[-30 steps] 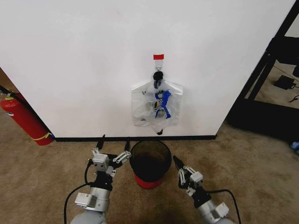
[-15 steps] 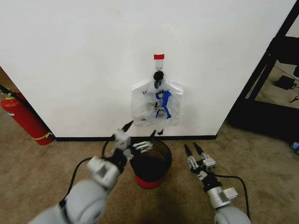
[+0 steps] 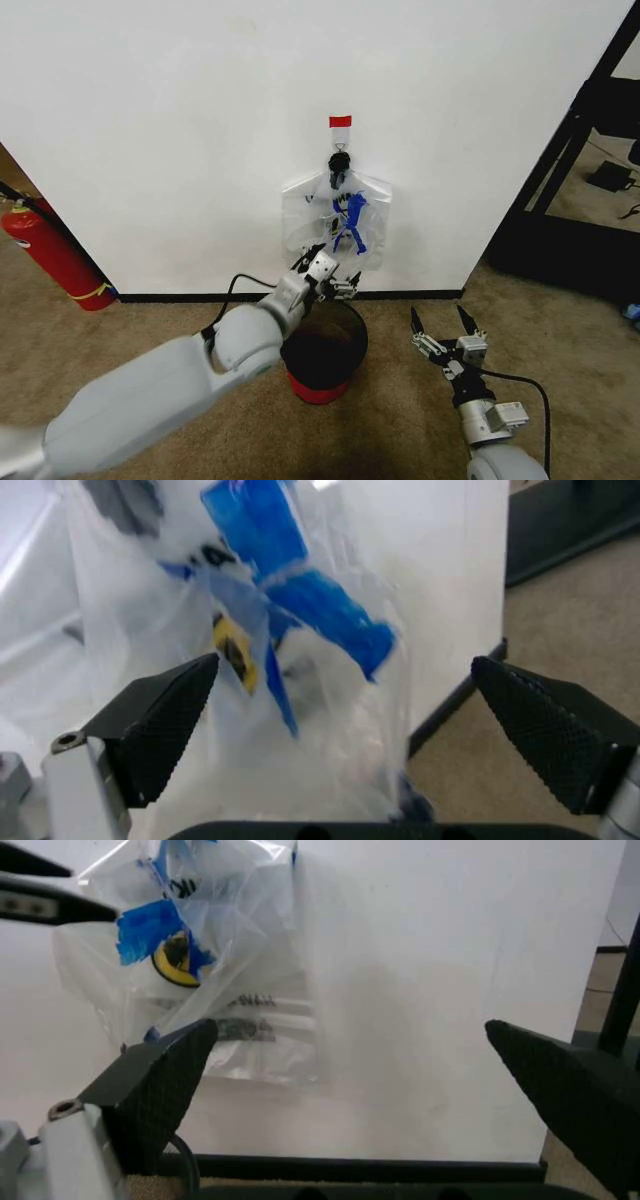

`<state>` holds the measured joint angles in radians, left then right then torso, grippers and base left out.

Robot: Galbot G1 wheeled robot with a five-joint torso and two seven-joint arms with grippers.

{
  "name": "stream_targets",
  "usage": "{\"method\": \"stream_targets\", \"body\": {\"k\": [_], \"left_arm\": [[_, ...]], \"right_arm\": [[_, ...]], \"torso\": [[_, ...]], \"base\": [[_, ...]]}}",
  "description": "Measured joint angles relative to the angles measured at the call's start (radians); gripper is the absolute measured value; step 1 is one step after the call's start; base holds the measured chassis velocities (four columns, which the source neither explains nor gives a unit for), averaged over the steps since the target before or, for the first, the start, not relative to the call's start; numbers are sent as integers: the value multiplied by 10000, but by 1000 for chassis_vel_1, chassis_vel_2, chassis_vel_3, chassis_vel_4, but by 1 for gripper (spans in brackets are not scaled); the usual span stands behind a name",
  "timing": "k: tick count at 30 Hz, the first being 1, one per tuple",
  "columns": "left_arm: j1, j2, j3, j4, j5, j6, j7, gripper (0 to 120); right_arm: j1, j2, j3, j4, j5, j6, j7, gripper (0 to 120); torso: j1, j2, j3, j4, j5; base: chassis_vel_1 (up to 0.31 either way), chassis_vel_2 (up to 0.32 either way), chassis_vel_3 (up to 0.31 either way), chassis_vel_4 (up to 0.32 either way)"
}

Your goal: Pick up the garbage bag from the wall and place it over the trash bin.

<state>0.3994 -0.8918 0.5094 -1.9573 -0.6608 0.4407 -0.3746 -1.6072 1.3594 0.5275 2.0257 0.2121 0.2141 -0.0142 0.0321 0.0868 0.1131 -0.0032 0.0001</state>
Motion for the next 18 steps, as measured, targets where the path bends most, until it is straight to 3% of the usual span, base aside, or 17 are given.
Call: {"method": "stream_targets", "body": {"k": [8, 18], "left_arm": [[-1480, -233, 945, 700, -601, 237, -66, 97], [-1804, -264, 1507, 1496, -864, 322, -98, 91]], "right_arm": [[-5, 39, 0, 132, 48, 4, 40, 100], [-22, 76, -11, 275, 218, 1, 42, 100]], "torso": [[-1, 1, -1, 0, 0], [-1, 2, -1, 2, -1]], "base": [[0, 0, 0, 0], [0, 0, 0, 0]]}}
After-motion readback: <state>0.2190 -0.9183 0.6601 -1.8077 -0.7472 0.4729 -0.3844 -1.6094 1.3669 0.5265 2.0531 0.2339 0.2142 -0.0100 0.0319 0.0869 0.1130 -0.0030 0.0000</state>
